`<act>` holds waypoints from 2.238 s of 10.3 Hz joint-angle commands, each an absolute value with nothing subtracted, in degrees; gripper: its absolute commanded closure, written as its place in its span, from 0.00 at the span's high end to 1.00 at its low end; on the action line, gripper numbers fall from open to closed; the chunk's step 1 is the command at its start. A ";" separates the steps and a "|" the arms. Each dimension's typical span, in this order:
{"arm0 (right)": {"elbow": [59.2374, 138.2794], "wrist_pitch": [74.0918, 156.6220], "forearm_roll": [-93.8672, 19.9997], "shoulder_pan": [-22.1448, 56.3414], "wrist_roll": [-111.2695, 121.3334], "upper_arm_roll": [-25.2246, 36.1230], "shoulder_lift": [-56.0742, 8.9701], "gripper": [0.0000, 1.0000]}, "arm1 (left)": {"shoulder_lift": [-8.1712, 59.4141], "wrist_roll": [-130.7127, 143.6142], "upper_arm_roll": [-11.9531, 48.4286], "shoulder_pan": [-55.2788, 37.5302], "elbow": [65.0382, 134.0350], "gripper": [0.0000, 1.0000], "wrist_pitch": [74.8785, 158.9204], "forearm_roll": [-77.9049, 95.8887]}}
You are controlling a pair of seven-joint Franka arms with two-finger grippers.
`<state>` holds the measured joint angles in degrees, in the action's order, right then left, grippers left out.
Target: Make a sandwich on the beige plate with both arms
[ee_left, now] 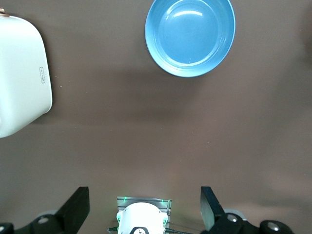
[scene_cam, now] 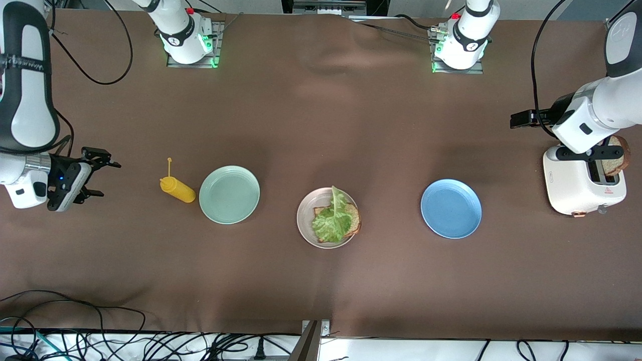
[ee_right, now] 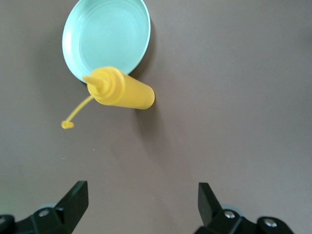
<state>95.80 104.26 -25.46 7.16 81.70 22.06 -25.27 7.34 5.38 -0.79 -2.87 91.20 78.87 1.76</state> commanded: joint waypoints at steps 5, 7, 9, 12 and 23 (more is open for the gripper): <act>95.89 103.71 -48.30 2.64 108.86 21.88 -35.85 1.00 | 7.12 4.92 -0.44 -2.90 90.97 1.00 78.84 0.62; 96.50 103.62 -53.24 2.55 116.68 21.88 -37.43 1.00 | 7.12 4.92 -0.26 -3.25 90.97 1.00 78.66 -0.08; 98.78 100.48 -58.16 2.29 122.06 21.10 -38.58 1.00 | 7.12 4.75 -0.44 -2.37 91.41 1.00 78.66 -0.09; 99.14 98.97 -59.77 2.20 127.42 18.99 -39.99 1.00 | 7.21 4.75 -0.53 -2.11 91.41 1.00 78.66 -0.09; 98.96 97.47 -66.09 2.29 125.82 16.00 -41.92 0.19 | 7.56 4.83 -0.44 -2.28 90.88 1.00 78.84 0.53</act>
<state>99.13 97.86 -65.13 2.98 130.71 16.61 -41.90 7.39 5.37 -0.65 -2.23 91.24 78.87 1.76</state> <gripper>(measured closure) 0.577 0.000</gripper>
